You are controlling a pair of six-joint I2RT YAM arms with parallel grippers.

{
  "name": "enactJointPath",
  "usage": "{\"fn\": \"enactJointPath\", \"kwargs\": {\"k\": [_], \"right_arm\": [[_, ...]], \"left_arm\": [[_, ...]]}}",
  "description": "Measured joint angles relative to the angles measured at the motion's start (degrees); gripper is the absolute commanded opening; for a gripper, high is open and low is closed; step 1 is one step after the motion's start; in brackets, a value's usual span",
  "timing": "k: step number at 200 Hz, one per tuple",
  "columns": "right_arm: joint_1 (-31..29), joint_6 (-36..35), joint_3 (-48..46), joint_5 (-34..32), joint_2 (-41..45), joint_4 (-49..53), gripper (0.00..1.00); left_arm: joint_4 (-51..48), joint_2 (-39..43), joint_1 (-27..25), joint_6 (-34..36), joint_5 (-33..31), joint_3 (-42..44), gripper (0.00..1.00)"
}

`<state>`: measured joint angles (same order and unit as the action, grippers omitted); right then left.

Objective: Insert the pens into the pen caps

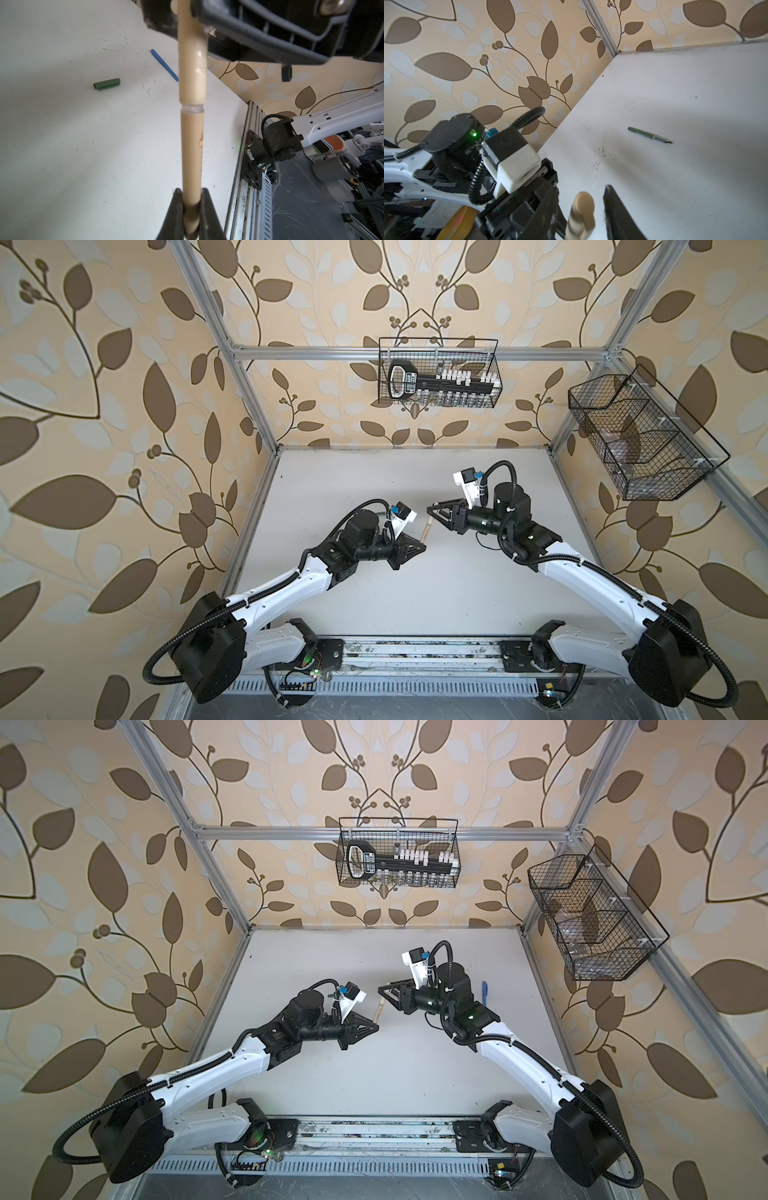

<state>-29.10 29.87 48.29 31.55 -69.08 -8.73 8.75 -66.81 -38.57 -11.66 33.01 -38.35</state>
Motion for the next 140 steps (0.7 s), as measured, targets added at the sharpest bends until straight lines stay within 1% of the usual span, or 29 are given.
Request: {"fn": "enactJointPath", "kwargs": {"k": [11,34,44,83,107,140], "right_arm": [[0.0,0.4,0.0,0.0,-0.3,-0.2,0.22],[-0.1,0.8,0.2,0.7,-0.4,-0.6,0.06],[-0.4,1.6,0.4,1.0,-0.4,-0.6,0.00],[-0.9,1.3,0.6,-0.2,-0.7,-0.2,0.00],[-1.3,1.2,0.6,-2.4,-1.1,-0.5,0.00],[-1.9,1.3,-0.2,-6.1,-1.8,-1.9,0.00]], "left_arm": [[0.0,0.0,0.0,0.0,0.0,0.0,0.00],[-0.1,0.0,0.0,0.2,-0.2,0.0,0.00],[-0.1,0.0,0.0,0.4,-0.5,0.0,0.00],[-0.7,-0.2,-0.5,0.7,-4.2,-0.3,0.00],[-2.5,-1.7,-0.8,1.6,-6.5,-2.4,0.00],[-2.1,-4.0,-0.7,3.1,-8.7,-3.3,0.00]]}}
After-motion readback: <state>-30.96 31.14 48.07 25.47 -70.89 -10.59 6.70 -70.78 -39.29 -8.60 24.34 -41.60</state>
